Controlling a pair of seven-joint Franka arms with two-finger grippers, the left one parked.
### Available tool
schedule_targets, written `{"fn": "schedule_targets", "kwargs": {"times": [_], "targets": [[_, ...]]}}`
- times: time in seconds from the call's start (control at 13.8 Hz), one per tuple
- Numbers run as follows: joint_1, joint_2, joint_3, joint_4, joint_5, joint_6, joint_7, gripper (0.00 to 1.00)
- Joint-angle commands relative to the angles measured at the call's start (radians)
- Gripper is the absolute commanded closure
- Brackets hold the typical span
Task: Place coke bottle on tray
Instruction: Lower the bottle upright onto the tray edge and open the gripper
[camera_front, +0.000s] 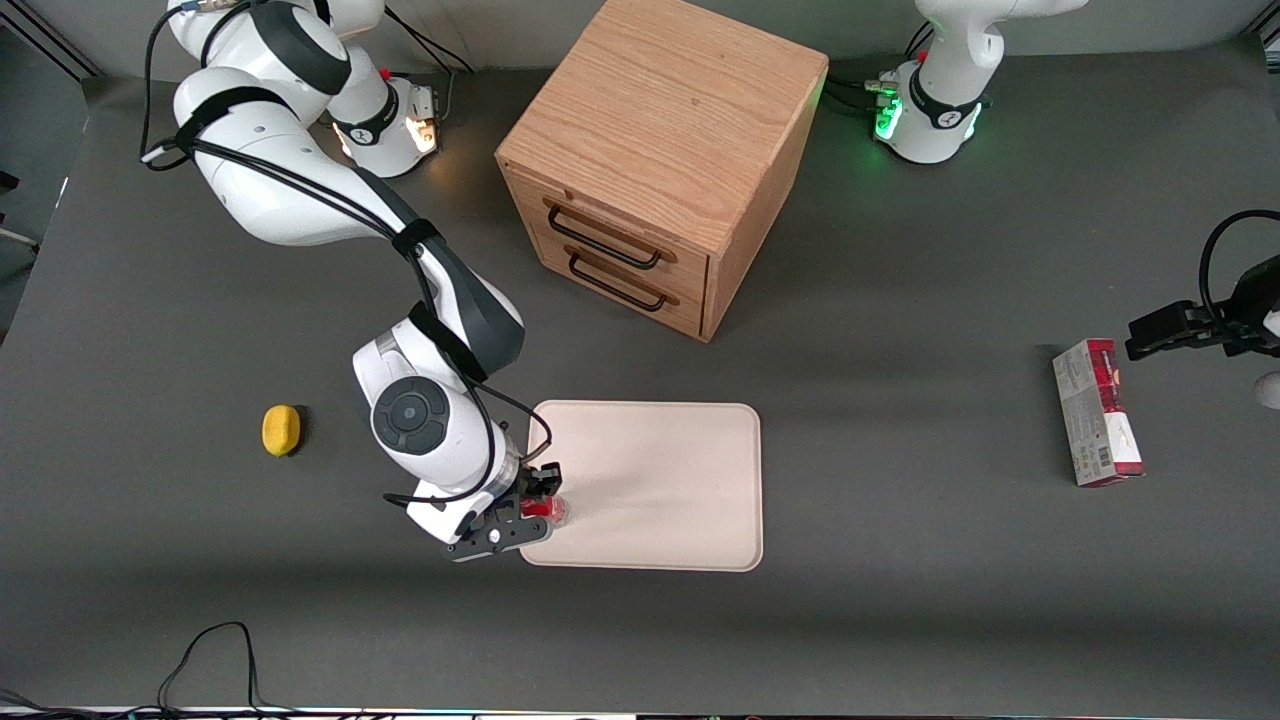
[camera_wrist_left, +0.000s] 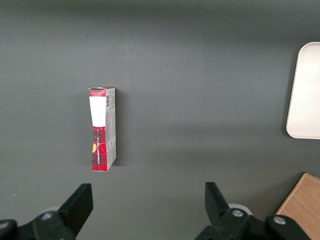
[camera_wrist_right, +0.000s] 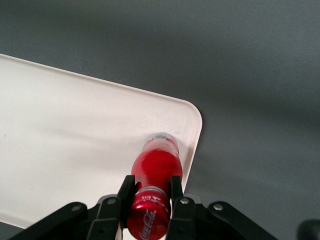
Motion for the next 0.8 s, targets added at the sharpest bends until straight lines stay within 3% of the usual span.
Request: {"fn": "schedule_targets", "kwargs": {"times": [0.0, 0.29, 0.51, 0.72], "targets": [[-0.001, 0.003, 0.011, 0.003, -0.042, 0.013, 0.036, 0.0], [-0.009, -0.072, 0.022, 0.005, -0.01, -0.004, 0.076, 0.0], [-0.027, -0.222, 0.005, -0.026, 0.117, -0.157, 0.139, 0.0], [-0.038, -0.444, -0.16, -0.166, 0.312, -0.271, 0.114, 0.0]]}}
